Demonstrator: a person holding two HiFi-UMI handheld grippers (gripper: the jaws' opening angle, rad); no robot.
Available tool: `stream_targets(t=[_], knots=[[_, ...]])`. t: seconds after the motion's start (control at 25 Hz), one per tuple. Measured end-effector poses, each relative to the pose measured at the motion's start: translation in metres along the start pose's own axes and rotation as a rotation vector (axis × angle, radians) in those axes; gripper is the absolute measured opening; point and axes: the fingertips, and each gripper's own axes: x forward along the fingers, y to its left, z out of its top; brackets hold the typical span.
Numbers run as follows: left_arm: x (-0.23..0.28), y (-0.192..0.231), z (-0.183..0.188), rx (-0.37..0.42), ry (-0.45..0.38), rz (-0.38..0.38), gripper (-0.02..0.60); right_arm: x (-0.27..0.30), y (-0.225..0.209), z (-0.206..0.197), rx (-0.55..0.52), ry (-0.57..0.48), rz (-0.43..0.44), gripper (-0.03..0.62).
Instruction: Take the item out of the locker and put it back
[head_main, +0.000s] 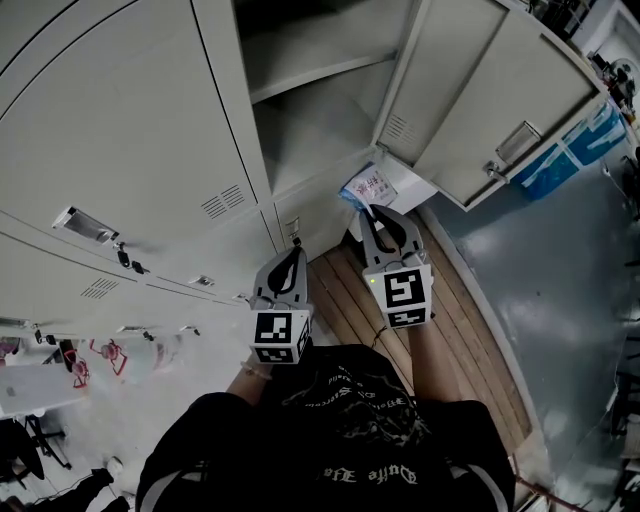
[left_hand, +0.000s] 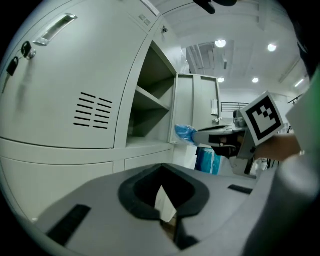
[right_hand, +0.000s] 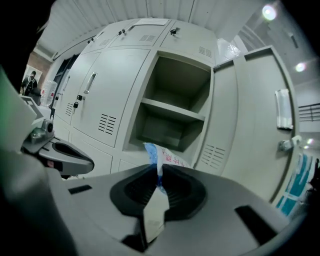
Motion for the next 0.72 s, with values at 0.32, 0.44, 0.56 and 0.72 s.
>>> stream_targets(t=[0.32, 0.44, 0.56, 0.72], knots=[[-0.011, -0.018, -0.005, -0.018, -0.002, 0.011, 0.006, -0.032, 0.003, -0.028, 0.03, 0.036, -0.021, 0.032], [-0.013, -0.02, -0.006, -0.018, 0.001, 0.019, 0.006, -0.037, 0.005, -0.035, 0.036, 0.046, -0.016, 0.032], [-0.014, -0.019, -0.007, -0.016, 0.006, 0.024, 0.006, -0.039, 0.008, -0.037, 0.034, 0.055, -0.005, 0.032], [-0.013, -0.014, -0.006, -0.014, 0.003, 0.031, 0.006, -0.036, 0.014, -0.04, 0.049, 0.074, 0.02, 0.032]])
